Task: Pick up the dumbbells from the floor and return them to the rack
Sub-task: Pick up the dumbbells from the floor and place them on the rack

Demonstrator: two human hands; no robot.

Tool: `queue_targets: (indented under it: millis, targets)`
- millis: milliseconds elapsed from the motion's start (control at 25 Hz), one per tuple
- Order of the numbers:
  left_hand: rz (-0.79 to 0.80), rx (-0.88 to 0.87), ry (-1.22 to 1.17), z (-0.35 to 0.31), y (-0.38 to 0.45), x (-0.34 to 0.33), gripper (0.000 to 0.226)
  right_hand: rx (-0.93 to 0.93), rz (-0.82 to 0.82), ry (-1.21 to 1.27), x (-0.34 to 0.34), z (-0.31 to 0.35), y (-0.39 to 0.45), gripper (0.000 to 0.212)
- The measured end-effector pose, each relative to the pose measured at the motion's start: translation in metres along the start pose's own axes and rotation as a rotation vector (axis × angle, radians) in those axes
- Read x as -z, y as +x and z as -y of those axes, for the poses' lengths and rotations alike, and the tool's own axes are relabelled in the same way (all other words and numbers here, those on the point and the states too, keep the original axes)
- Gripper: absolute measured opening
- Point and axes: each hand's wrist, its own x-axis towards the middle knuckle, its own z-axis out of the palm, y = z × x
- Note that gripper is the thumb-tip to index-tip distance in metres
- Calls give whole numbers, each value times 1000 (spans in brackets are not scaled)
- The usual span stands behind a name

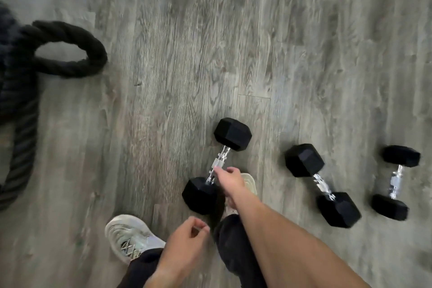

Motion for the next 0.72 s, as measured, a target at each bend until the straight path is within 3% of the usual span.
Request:
queue_targets:
  millis: [80, 240, 360, 560, 720]
  targets:
    - [-37, 3, -36, 4, 33, -4, 11, -42, 7, 178, -17, 16, 41, 73]
    - [-88, -31, -17, 2, 47, 4, 9, -66, 50, 410, -31, 33, 54, 36]
    - [-104, -29, 84, -7, 20, 13, 45, -80, 28, 405, -24, 26, 16, 25]
    - [-109, 0, 250, -24, -147, 39, 107, -185, 51, 496, -2, 1, -179, 29]
    - [-165, -97, 293, -17, -318, 105, 111, -272, 188, 369, 11, -4, -376, 41]
